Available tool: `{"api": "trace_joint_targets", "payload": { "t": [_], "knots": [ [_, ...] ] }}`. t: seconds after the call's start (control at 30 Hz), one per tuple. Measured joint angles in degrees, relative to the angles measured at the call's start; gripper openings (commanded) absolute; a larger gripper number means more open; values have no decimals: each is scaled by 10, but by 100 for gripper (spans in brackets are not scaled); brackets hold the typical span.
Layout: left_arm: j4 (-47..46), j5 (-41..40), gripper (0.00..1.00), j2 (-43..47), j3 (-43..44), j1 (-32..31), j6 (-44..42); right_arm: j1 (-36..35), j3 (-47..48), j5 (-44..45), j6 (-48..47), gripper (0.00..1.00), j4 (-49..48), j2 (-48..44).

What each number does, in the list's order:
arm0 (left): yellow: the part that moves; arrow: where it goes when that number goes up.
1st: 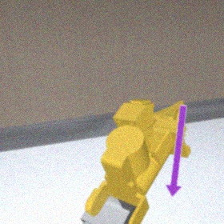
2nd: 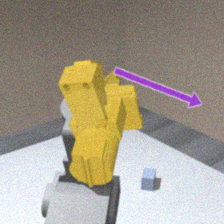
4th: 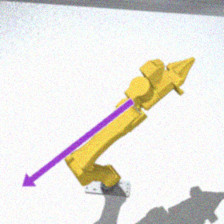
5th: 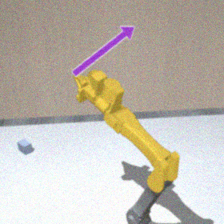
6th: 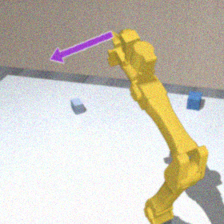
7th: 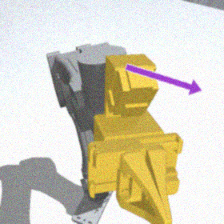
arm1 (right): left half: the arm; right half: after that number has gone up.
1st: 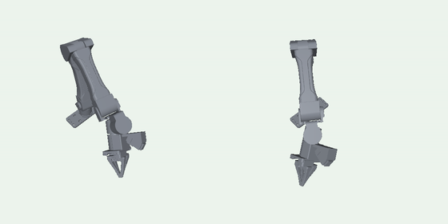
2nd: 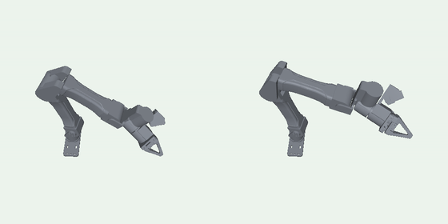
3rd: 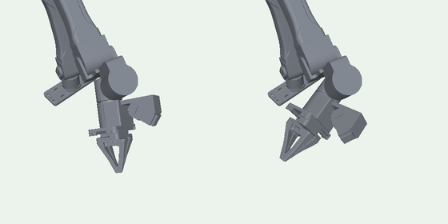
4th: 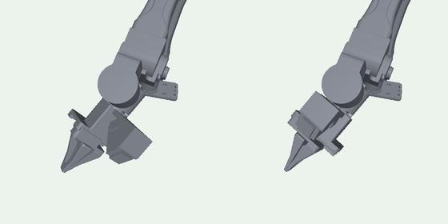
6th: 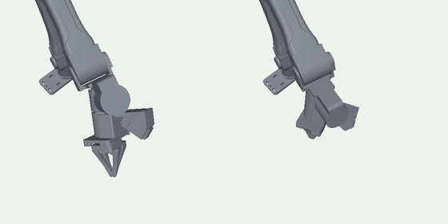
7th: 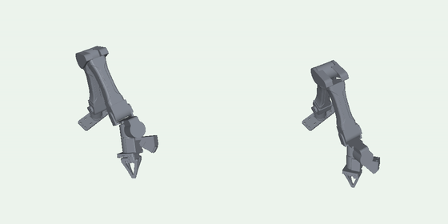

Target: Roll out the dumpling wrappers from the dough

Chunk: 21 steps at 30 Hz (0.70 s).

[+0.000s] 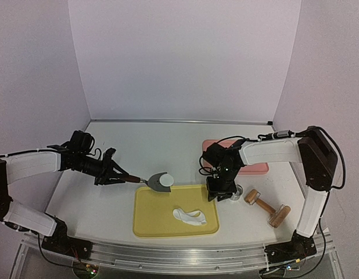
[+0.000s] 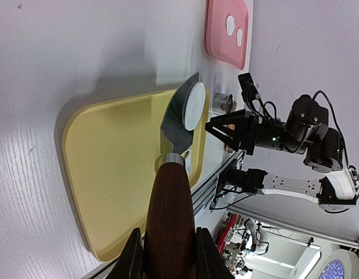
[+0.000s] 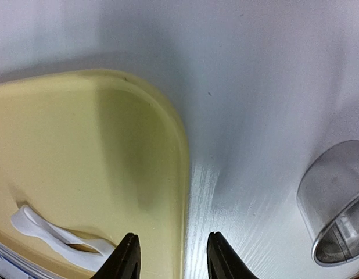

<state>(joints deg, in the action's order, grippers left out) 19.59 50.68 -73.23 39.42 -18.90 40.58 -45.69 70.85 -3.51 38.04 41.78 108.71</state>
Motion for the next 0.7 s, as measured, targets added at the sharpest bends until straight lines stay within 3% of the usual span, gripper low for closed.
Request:
{"api": "trace_joint_targets", "payload": {
  "t": [0.13, 0.43, 0.7],
  "knots": [
    [24, -3, 0, -19, 56, 0, 15, 0, 5, 10, 4, 53, 10, -27],
    [41, -23, 0, -130, 189, -5, 45, 30, 38, 40, 0, 55, 53, -122],
    [12, -72, 0, -253, 316, -81, 87, 114, 37, 79, -27, 56, 94, -188]
  ]
}}
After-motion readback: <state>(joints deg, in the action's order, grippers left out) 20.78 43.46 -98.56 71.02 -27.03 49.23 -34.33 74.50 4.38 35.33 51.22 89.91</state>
